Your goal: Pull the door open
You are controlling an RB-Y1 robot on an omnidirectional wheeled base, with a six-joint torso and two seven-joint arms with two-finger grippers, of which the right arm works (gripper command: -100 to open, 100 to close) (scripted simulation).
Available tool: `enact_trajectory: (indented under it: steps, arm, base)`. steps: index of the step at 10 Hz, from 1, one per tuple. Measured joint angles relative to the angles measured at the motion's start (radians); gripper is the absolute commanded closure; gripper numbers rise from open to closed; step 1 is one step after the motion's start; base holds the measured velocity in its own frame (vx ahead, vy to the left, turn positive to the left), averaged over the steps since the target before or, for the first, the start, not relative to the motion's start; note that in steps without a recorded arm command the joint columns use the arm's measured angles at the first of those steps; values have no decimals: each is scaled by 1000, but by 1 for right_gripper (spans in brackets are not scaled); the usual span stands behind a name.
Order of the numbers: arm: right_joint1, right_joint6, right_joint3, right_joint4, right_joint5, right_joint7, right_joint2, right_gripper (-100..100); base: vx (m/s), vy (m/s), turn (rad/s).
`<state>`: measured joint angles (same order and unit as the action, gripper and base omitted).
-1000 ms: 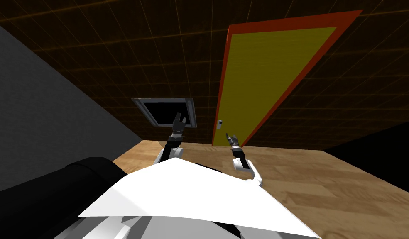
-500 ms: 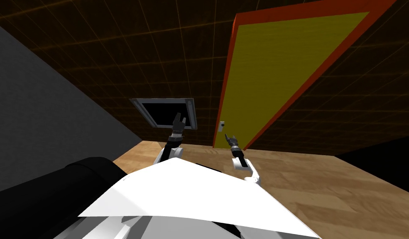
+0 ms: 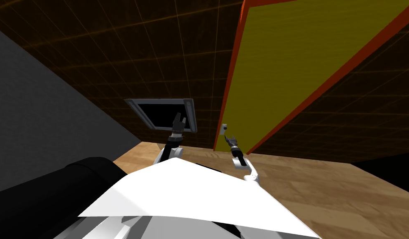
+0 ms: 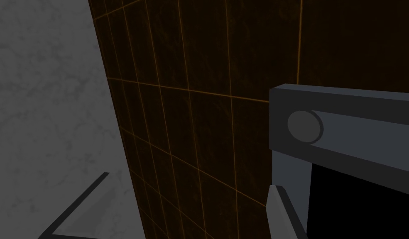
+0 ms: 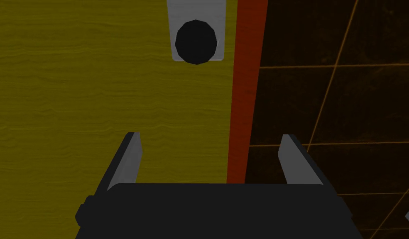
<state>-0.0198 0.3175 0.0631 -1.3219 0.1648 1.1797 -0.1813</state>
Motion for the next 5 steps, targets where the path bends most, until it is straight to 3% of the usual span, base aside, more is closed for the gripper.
enact_trajectory:
  steps: [1,2,4,5]
  arm:
    - [7,1,0,18,3,16,-3,-100]
    - [9,1,-1,20,3,20,-4,-100]
    - [14,2,-37,35,-2,24,-6,-100]
    - [30,13,-63,68,-7,27,-11,-100]
  base:
    - [92,-7,8]
    - [41,2,176]
    - [66,-1,320]
    - [66,2,187]
